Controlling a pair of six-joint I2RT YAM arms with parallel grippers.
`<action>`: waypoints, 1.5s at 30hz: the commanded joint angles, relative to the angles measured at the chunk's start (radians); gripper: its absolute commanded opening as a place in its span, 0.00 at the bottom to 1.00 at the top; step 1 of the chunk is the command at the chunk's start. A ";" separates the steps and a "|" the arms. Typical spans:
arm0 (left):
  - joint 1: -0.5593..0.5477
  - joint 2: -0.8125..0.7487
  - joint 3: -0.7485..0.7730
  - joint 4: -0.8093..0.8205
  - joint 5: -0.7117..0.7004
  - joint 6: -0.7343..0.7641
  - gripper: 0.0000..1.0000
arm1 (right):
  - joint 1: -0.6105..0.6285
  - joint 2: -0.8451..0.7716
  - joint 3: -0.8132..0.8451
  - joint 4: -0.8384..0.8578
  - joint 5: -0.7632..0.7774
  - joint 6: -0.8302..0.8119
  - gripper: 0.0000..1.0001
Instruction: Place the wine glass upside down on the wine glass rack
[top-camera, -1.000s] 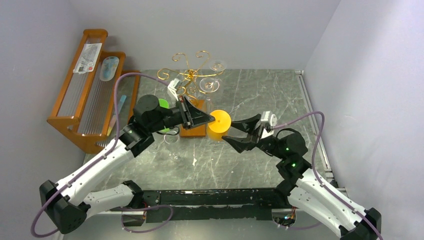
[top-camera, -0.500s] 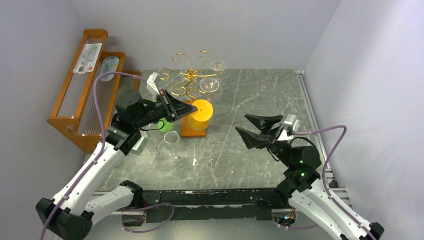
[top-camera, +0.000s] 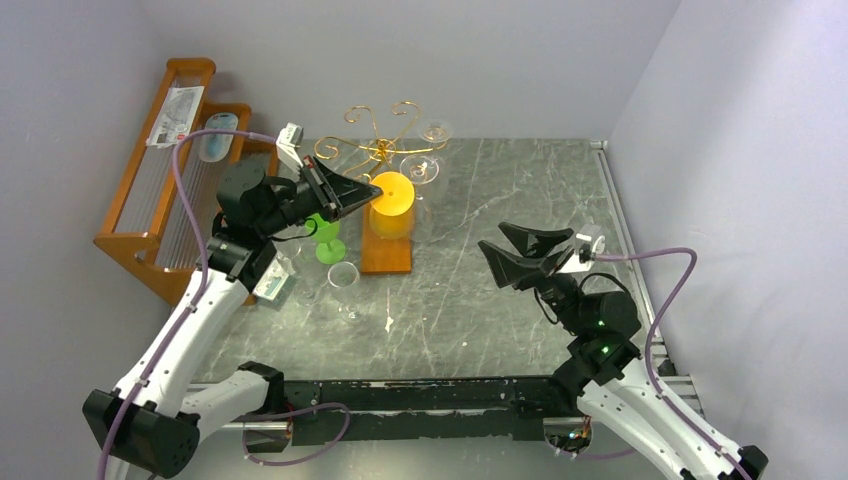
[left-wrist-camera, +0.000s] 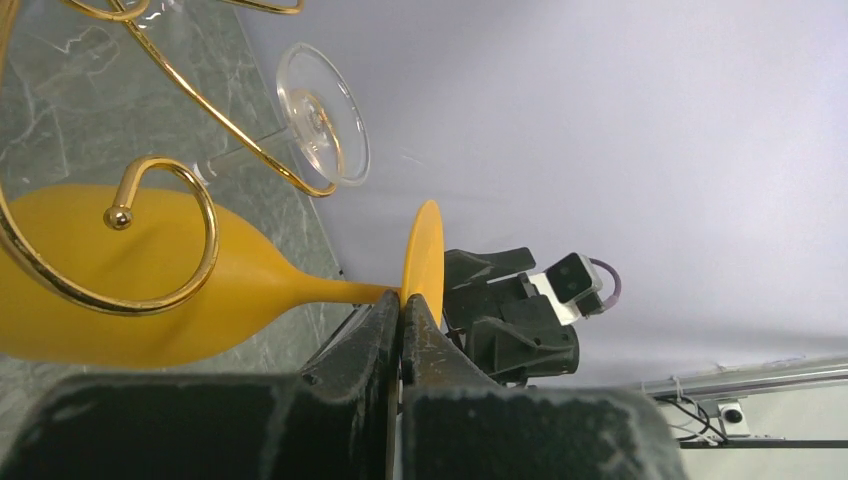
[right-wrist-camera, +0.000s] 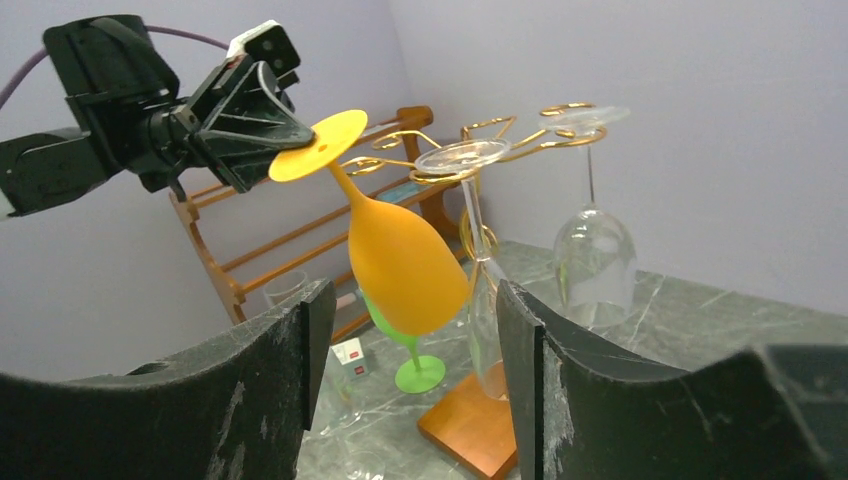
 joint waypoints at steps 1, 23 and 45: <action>0.009 0.017 0.026 0.069 0.033 -0.044 0.05 | 0.003 0.008 0.011 -0.004 0.073 0.026 0.63; 0.011 0.059 0.116 -0.120 -0.260 0.057 0.05 | 0.003 -0.005 0.024 -0.054 0.105 0.059 0.63; 0.014 -0.007 0.137 -0.228 -0.535 0.156 0.05 | 0.004 0.035 0.027 -0.036 0.080 0.083 0.63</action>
